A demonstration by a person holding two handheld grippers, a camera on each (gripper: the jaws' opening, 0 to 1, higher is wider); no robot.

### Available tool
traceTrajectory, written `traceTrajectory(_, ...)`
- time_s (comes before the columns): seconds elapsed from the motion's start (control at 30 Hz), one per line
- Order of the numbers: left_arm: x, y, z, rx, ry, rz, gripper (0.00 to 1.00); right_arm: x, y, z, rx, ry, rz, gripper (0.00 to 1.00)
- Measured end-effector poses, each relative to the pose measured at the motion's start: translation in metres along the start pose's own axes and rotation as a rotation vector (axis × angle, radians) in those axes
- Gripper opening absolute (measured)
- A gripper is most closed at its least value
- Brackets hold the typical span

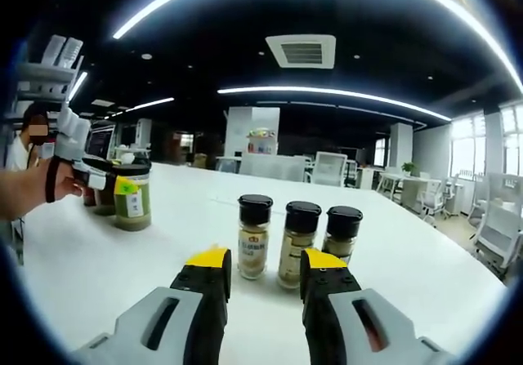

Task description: Pick up the mixed condiments and ingredients on the table and sort them into separate groups

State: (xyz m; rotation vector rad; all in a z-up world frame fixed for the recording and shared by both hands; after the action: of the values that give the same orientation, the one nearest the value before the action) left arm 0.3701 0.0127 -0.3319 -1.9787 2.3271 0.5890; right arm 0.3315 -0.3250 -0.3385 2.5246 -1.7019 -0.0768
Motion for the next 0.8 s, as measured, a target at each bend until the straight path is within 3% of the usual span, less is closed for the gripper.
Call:
traceTrajectory(0.53, 0.002, 0.012, 0.004, -0.028, -0.024, 0.019, 0.58, -0.006, 0.002, 0.004, -0.01, -0.003, -0.024, 0.35)
traceTrajectory(0.8, 0.001, 0.018, 0.007, -0.045, -0.048, 0.058, 0.59, -0.012, 0.005, 0.0, 0.01, -0.017, -0.061, 0.36)
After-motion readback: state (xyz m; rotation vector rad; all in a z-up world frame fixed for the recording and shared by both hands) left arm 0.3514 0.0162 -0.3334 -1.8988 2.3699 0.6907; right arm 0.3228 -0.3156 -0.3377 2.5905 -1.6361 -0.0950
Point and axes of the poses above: the point that each gripper's makers call its tool centre point, and the gripper's own axes: y roughly backward along the fingers, x roughly to its right, z roughly out of its underside, the point moved 4 cm from there along y, roughly backward along the fingers, and after that the axes turned 6 degrees about -y, right-handed, at the moved point
